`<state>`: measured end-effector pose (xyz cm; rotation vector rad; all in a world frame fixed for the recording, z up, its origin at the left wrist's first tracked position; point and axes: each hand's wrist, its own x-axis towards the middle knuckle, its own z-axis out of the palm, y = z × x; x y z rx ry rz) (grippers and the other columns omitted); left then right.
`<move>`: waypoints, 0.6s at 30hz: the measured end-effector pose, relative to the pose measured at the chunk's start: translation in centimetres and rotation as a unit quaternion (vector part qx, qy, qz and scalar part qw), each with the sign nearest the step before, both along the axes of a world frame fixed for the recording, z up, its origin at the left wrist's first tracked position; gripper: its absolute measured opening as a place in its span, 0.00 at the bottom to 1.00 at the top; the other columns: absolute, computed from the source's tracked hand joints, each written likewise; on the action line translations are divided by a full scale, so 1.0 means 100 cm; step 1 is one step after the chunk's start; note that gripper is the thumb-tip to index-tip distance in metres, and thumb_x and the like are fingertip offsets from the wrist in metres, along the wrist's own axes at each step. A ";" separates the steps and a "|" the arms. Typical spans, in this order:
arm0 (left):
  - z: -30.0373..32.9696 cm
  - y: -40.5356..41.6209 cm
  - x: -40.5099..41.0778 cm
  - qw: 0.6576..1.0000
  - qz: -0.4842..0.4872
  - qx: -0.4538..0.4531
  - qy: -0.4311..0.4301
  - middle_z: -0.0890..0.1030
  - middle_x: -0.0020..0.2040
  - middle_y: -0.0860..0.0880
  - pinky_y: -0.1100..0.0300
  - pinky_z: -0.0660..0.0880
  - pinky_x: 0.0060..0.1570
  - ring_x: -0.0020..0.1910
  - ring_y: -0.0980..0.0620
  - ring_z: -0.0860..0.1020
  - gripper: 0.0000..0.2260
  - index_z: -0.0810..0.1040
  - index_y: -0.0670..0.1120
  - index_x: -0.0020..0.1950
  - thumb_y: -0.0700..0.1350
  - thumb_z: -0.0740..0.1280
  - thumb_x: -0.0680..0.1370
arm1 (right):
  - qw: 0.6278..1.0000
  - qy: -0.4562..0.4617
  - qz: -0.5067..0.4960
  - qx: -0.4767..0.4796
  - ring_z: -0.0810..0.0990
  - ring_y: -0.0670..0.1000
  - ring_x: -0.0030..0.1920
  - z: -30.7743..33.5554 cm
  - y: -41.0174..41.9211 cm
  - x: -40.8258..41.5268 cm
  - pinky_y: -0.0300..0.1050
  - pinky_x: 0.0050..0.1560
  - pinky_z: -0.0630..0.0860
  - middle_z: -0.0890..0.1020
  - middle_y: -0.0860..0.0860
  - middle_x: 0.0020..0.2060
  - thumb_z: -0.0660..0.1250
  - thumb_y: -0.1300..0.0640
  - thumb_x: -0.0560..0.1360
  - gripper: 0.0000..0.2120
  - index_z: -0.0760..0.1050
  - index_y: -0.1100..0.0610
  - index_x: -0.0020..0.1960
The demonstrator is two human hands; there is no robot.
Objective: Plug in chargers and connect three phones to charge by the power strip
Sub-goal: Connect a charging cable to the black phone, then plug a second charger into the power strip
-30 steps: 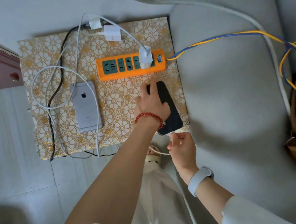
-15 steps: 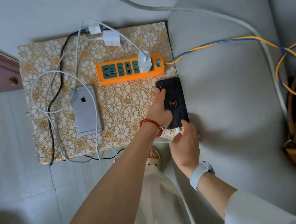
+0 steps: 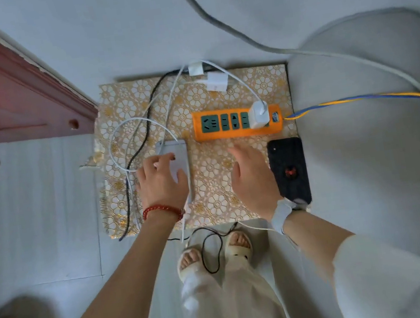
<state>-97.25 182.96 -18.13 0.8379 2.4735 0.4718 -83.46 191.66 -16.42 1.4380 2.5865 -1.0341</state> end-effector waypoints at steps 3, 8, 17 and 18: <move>-0.009 -0.013 -0.012 0.992 -0.082 -0.095 0.034 0.59 0.72 0.44 0.41 0.61 0.64 0.70 0.41 0.56 0.24 0.64 0.52 0.66 0.53 0.65 0.71 | 0.993 0.005 0.088 0.083 0.67 0.57 0.67 0.005 0.029 -0.046 0.50 0.69 0.66 0.71 0.59 0.66 0.58 0.65 0.75 0.19 0.66 0.62 0.66; -0.029 -0.021 -0.021 0.981 -0.129 -0.144 0.028 0.44 0.76 0.47 0.39 0.51 0.69 0.74 0.42 0.45 0.33 0.52 0.54 0.71 0.59 0.63 0.71 | 0.973 -0.119 0.103 0.170 0.58 0.60 0.72 -0.003 0.086 -0.101 0.55 0.72 0.59 0.60 0.61 0.72 0.57 0.64 0.76 0.25 0.56 0.62 0.71; -0.043 -0.031 -0.028 0.988 -0.119 -0.096 -0.002 0.51 0.76 0.49 0.40 0.50 0.70 0.75 0.49 0.47 0.29 0.54 0.53 0.71 0.56 0.61 0.72 | 0.973 -0.191 0.004 0.128 0.64 0.64 0.64 -0.031 0.093 -0.119 0.55 0.58 0.69 0.66 0.62 0.64 0.60 0.65 0.74 0.19 0.65 0.60 0.65; -0.043 -0.031 -0.030 0.988 -0.121 -0.094 -0.009 0.51 0.76 0.50 0.40 0.50 0.70 0.75 0.50 0.47 0.29 0.54 0.53 0.71 0.56 0.60 0.73 | 0.973 -0.191 0.006 0.132 0.64 0.64 0.63 -0.033 0.092 -0.119 0.54 0.58 0.68 0.67 0.62 0.63 0.59 0.65 0.74 0.18 0.66 0.60 0.64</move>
